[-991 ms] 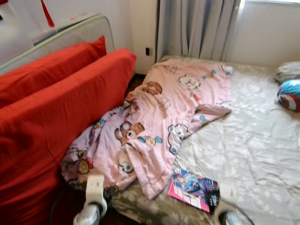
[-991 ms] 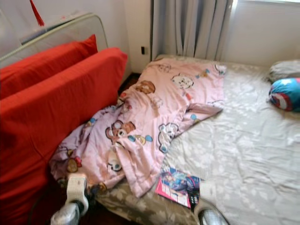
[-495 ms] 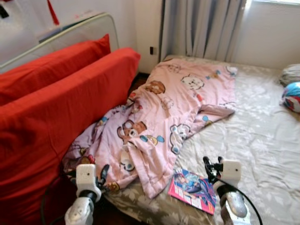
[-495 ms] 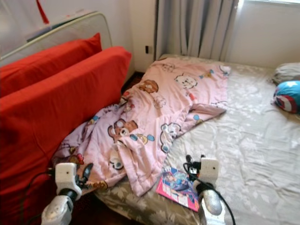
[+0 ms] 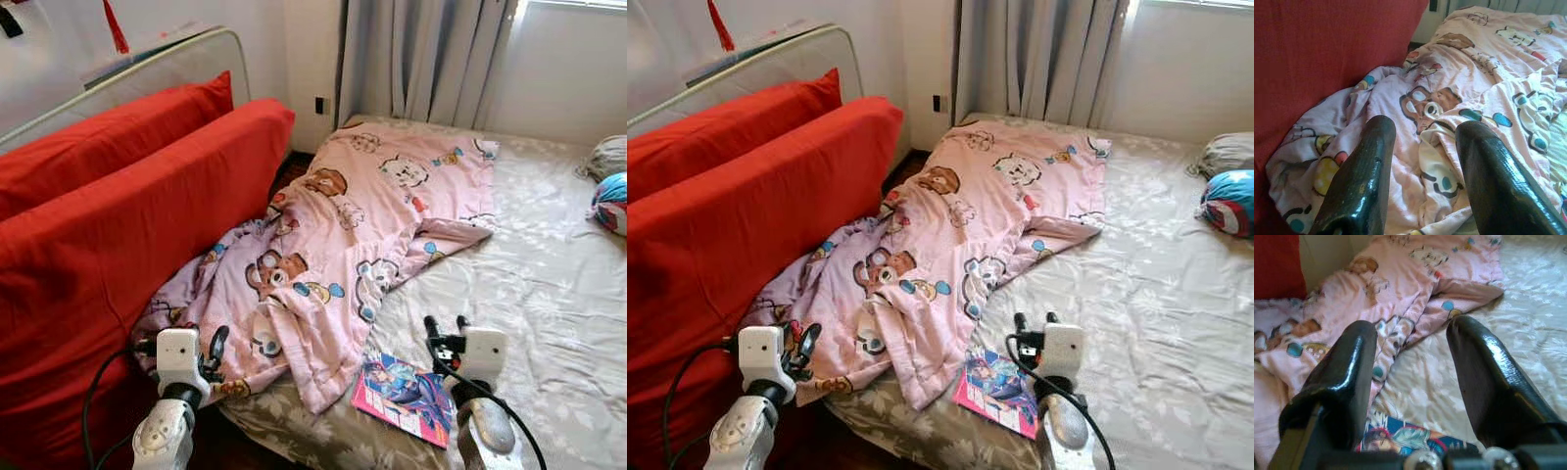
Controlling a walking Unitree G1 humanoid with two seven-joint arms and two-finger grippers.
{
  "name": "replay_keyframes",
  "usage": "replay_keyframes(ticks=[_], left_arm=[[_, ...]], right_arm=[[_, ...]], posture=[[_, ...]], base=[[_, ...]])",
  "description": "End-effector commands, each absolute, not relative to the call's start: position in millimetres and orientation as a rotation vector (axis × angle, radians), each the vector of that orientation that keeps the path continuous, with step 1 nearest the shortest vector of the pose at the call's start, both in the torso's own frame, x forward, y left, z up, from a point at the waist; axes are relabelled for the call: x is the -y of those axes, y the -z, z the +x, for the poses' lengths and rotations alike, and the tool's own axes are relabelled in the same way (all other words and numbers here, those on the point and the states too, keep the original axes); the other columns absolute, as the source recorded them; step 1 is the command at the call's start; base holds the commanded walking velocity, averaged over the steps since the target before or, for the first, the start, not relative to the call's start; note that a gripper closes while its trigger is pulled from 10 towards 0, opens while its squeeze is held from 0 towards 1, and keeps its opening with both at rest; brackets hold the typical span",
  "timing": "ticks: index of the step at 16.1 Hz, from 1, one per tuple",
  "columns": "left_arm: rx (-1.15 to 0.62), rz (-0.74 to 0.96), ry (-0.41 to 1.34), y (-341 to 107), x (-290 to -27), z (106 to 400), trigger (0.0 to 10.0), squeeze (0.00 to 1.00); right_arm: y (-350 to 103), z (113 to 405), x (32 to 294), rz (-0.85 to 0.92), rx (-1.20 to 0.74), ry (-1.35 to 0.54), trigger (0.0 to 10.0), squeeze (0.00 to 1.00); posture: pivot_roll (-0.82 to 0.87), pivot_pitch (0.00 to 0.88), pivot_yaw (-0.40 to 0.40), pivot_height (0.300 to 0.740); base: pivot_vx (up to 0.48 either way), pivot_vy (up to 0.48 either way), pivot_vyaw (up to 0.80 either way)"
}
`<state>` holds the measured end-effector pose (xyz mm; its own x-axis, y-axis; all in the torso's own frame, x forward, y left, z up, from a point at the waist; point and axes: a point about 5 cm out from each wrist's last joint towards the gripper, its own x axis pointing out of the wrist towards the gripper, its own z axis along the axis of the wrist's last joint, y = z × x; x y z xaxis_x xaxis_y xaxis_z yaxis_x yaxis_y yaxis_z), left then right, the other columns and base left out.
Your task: Clean up the room
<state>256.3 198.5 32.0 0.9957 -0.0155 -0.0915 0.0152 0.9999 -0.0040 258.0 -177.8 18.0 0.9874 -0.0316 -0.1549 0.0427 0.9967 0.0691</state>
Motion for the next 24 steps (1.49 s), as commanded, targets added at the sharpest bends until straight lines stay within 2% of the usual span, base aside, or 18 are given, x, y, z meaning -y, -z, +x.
replay_keyframes(ticks=[1,4,11,14,21,24], left_arm=[[-0.100,-0.012,0.017,-33,-198,257,10.0,0.00],[-0.094,-0.017,0.017,-37,-196,258,10.0,0.00],[-0.096,-0.016,0.010,-42,-198,260,10.0,0.00],[-0.094,-0.017,0.012,-43,-197,261,10.0,0.00],[-0.100,-0.025,0.009,-43,-195,260,10.0,0.00],[-0.102,-0.025,0.008,-43,-195,260,10.0,0.00]], right_arm=[[-23,262,175,0.067,-0.151,0.032,10.0,0.00],[-24,261,174,0.061,-0.159,0.032,10.0,0.00],[-23,258,168,0.052,-0.182,0.026,10.0,0.00],[-22,259,172,0.045,-0.172,0.029,10.0,0.00],[-15,261,172,0.043,-0.197,0.029,10.0,0.00],[-13,262,173,0.042,-0.204,0.029,10.0,0.00]], posture=[[-0.04,0.000,0.017,0.740],[-0.03,0.000,0.011,0.710],[-0.02,0.028,0.019,0.710],[-0.02,0.028,0.015,0.680],[-0.02,0.028,0.010,0.680],[-0.02,0.028,0.009,0.655]], base=[[0.000,0.000,0.00],[0.000,0.000,0.00],[0.000,0.000,0.00],[0.000,0.000,0.00],[0.000,0.000,0.00],[0.000,0.000,0.00]])
